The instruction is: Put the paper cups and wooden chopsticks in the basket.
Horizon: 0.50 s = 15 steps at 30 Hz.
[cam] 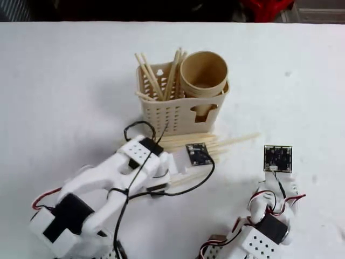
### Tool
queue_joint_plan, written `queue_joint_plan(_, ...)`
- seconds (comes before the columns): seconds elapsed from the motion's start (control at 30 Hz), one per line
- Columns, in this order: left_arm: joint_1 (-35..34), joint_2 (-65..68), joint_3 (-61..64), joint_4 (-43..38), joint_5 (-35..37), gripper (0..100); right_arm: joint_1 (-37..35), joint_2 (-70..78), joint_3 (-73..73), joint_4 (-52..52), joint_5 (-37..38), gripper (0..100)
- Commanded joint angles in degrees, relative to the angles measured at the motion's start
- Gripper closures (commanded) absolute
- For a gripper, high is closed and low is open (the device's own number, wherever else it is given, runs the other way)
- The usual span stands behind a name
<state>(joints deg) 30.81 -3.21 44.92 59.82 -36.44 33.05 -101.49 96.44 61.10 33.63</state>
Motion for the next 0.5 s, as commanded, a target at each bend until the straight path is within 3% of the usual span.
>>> queue_joint_plan(0.0, -0.66, 0.4, -1.67, -0.62, -0.62, 92, -0.48, 0.4, 0.44, -1.01, 0.35, 98.1)
queue_joint_plan(0.17, -0.66, -0.04, -2.73, 2.02, -0.62, 98, -0.4, 0.4, 0.44, -1.01, 0.35, 98.1)
queue_joint_plan(0.47, 0.75, -17.71, -12.57, 20.31, -0.09, 98, -0.4, 0.4, 0.44, -1.01, 0.35, 98.1)
